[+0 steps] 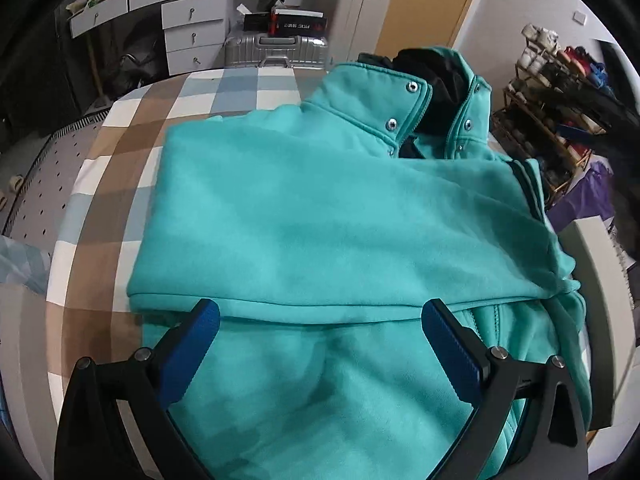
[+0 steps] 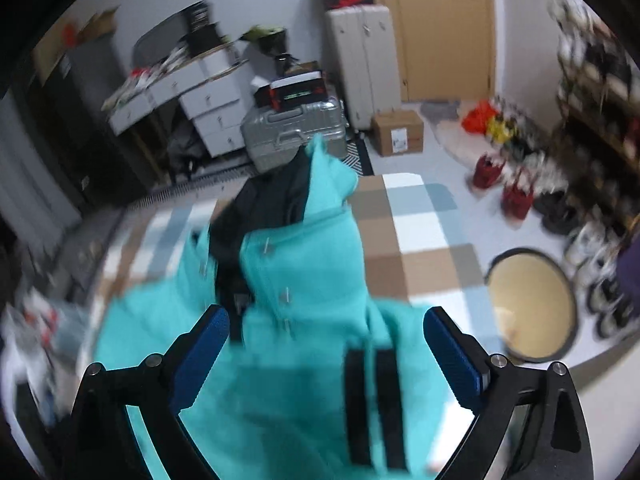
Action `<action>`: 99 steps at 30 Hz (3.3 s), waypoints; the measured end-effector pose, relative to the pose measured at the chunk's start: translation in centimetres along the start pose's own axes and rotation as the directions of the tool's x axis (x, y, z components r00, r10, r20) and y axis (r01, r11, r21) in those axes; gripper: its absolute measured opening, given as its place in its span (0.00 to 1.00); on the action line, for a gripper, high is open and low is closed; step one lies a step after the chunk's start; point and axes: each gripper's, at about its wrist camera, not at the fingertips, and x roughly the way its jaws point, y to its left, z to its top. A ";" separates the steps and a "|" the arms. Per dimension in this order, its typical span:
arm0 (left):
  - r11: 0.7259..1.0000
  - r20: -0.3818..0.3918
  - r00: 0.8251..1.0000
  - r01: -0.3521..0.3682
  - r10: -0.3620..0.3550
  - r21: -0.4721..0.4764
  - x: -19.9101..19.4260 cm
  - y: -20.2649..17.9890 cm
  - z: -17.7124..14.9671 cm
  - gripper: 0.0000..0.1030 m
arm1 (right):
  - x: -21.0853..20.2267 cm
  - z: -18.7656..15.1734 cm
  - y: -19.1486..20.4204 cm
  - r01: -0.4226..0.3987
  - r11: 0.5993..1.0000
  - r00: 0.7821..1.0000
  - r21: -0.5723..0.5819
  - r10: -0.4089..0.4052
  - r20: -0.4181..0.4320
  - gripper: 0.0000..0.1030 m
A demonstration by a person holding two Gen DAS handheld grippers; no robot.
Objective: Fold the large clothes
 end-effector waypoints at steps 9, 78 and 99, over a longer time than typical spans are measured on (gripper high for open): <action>1.000 0.039 0.999 0.019 -0.019 -0.011 -1.2 -0.4 0.7 0.96 | 10.9 5.1 -1.9 -0.017 0.970 0.989 0.244 0.053 -0.141 0.56; 1.000 0.424 0.906 0.024 -0.021 -0.001 -9.0 1.6 5.1 0.96 | -12.5 -15.2 16.4 0.370 0.555 0.803 -0.745 0.213 0.557 0.10; 0.762 0.150 0.983 -0.019 -0.103 0.647 -0.3 -8.6 16.0 0.96 | -11.3 -22.6 14.8 0.144 0.415 0.912 -0.898 0.297 0.283 0.10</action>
